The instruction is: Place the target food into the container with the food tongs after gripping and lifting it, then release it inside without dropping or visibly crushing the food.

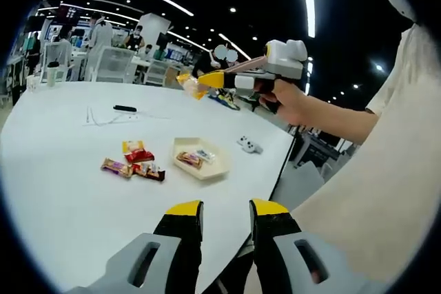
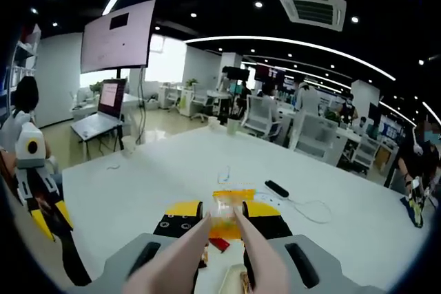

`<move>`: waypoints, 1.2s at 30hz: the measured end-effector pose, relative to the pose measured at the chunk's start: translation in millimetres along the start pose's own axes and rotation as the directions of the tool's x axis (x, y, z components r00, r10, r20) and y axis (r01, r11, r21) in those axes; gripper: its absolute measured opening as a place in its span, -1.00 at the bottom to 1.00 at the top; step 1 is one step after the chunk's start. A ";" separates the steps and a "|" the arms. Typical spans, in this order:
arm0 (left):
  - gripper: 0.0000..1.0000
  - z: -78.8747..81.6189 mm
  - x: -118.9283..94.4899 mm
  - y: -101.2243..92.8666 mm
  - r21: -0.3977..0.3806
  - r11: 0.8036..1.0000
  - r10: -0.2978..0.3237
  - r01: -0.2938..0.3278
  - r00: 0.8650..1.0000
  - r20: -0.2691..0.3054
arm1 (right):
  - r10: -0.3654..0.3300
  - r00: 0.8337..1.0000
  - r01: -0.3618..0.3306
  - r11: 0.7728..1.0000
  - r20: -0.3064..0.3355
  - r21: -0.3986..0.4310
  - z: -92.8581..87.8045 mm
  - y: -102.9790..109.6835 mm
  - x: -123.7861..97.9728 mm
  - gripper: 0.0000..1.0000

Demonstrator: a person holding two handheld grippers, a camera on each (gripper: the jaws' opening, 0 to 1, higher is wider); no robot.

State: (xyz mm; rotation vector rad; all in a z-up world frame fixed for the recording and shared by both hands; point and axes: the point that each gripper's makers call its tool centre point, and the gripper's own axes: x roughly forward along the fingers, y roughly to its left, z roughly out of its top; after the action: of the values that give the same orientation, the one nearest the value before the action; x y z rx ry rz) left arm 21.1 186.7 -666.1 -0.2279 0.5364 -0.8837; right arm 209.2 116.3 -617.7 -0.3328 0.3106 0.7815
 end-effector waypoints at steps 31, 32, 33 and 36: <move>-0.48 11.0 42.8 -19.8 0.038 0.993 -0.106 0.107 0.994 -0.030 | -0.110 0.994 0.109 0.993 0.026 0.034 2.5 -44.6 -40.0 -0.58; -0.48 10.1 43.9 -20.2 0.038 0.993 -0.109 0.110 0.994 -0.032 | -0.113 0.993 0.112 0.993 0.026 0.035 2.4 -46.0 -40.9 -0.58; -0.48 9.2 45.0 -20.6 0.039 0.993 -0.112 0.113 0.993 -0.035 | -0.116 0.993 0.115 0.993 0.027 0.036 2.4 -47.3 -41.7 -0.58; -0.48 6.8 46.2 -20.7 0.030 0.993 -0.117 0.118 0.992 -0.040 | -0.128 0.991 0.126 0.991 0.030 0.040 2.1 -51.9 -45.2 -0.58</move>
State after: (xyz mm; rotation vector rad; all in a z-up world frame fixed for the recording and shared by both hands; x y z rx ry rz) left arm 34.6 137.4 -668.2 -0.2152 0.5474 -1.0122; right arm 216.9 54.2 -589.0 -0.3008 0.2709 0.6544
